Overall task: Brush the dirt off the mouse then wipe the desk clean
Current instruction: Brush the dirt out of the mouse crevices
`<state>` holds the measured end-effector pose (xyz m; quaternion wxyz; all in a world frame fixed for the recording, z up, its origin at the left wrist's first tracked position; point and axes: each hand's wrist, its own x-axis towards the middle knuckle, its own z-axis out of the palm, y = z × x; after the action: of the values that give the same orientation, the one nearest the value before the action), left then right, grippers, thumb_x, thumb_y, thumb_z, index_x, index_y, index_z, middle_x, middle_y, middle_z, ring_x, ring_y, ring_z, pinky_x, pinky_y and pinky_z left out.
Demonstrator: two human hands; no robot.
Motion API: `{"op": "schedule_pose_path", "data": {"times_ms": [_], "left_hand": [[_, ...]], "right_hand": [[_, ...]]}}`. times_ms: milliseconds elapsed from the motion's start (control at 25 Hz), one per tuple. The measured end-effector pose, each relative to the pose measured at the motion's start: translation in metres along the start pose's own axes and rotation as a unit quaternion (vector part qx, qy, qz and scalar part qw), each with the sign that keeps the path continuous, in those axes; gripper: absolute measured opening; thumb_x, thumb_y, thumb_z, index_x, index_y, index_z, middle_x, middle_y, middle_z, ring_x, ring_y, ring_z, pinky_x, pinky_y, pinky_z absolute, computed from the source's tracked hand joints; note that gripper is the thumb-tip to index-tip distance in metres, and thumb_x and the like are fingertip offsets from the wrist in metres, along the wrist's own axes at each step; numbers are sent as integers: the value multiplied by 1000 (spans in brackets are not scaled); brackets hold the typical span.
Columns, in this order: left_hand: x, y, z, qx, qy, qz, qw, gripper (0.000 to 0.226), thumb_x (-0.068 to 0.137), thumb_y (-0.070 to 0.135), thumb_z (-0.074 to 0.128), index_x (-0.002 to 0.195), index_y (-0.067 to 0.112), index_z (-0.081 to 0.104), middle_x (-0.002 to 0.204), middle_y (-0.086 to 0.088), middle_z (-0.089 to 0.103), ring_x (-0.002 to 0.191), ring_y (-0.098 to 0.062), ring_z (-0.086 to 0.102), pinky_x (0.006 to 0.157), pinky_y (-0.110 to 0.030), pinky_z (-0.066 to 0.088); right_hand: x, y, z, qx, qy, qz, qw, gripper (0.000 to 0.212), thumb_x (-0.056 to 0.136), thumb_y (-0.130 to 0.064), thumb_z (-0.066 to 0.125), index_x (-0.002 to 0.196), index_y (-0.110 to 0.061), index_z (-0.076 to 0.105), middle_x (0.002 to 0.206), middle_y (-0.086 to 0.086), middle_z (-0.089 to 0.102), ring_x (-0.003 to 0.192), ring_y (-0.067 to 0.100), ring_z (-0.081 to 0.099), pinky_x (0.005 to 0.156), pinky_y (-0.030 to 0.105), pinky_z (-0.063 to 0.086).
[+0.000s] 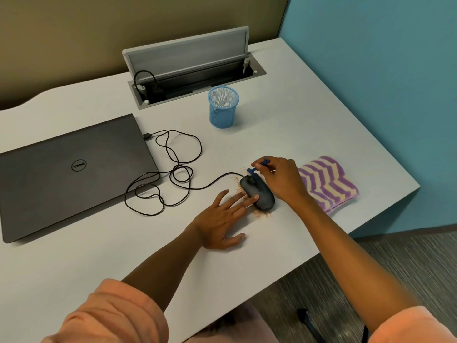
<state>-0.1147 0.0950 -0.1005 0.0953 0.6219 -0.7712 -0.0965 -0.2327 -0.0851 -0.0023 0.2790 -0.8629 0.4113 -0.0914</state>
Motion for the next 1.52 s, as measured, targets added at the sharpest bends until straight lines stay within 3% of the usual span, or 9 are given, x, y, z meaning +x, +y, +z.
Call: {"op": "schedule_pose_path", "data": {"times_ms": [120, 400, 520, 640, 880, 1080, 1240, 1400, 1520], "left_hand": [[-2, -1, 1, -7, 27, -13, 1000, 79, 97, 66, 37, 154, 12, 29, 172, -2, 0, 156, -26, 14, 124, -45, -8], [-3, 0, 4, 4, 39, -22, 999, 66, 96, 64, 41, 126, 7, 53, 171, -10, 9, 154, -29, 20, 124, -52, 6], [-4, 1, 6, 10, 39, -27, 999, 66, 96, 65, 41, 127, 8, 53, 170, -10, 11, 154, -29, 20, 124, -51, 4], [-5, 1, 4, 8, 49, -27, 998, 62, 95, 64, 46, 123, 9, 51, 168, -12, 20, 152, -32, 25, 124, -49, 1], [-5, 4, -2, 4, 55, -31, 998, 64, 94, 60, 49, 133, 10, 42, 159, -13, 36, 146, -33, 34, 123, -52, 7], [-6, 4, -4, 19, 49, -41, 998, 68, 95, 61, 46, 136, 7, 47, 153, -13, 43, 143, -32, 36, 123, -51, 8], [-6, 4, -5, 17, 47, -44, 998, 68, 96, 59, 45, 138, 6, 47, 150, -14, 46, 141, -32, 39, 122, -53, 12], [-6, 5, -3, 14, 57, -61, 996, 69, 96, 60, 44, 139, 6, 48, 147, -13, 49, 138, -32, 41, 122, -52, 14], [-7, 4, -1, 11, 64, -62, 996, 67, 96, 59, 46, 137, 6, 49, 146, -13, 49, 137, -31, 42, 121, -50, 13]], "right_hand": [[-18, 10, -11, 45, -1, -80, 996, 22, 97, -31, 56, 110, -26, 73, 108, -5, 74, 96, 11, 67, 85, 24, 55], [-94, 65, -22, -32, -20, -201, 979, 21, 95, -26, 59, 111, -22, 72, 107, -8, 71, 98, 8, 64, 81, 25, 55], [-88, 60, -24, -8, 34, -181, 983, 26, 95, -29, 56, 112, -20, 72, 108, -7, 72, 100, 7, 64, 83, 16, 52], [-89, 62, -21, -3, 18, -178, 984, 23, 96, -29, 57, 112, -20, 72, 107, -8, 72, 97, 7, 65, 81, 19, 55], [-83, 55, -22, 81, 45, -124, 988, 32, 95, -43, 50, 113, -27, 70, 106, -22, 65, 96, -13, 59, 81, 2, 45], [-74, 57, -23, 202, 5, -20, 979, 27, 93, -41, 52, 101, -22, 70, 87, -11, 71, 79, 3, 67, 72, 17, 57], [-57, 54, -26, 402, 14, 120, 908, 20, 96, -23, 58, 97, -15, 76, 80, 2, 72, 75, 14, 66, 68, 22, 57], [-27, 36, -30, 600, 19, 255, 758, 13, 89, -12, 65, 91, -5, 76, 80, 7, 74, 74, 14, 73, 63, 19, 57], [0, 18, -30, 679, -24, 277, 679, 10, 88, -11, 67, 93, -4, 72, 85, 8, 75, 78, 12, 74, 62, 18, 58]]}}
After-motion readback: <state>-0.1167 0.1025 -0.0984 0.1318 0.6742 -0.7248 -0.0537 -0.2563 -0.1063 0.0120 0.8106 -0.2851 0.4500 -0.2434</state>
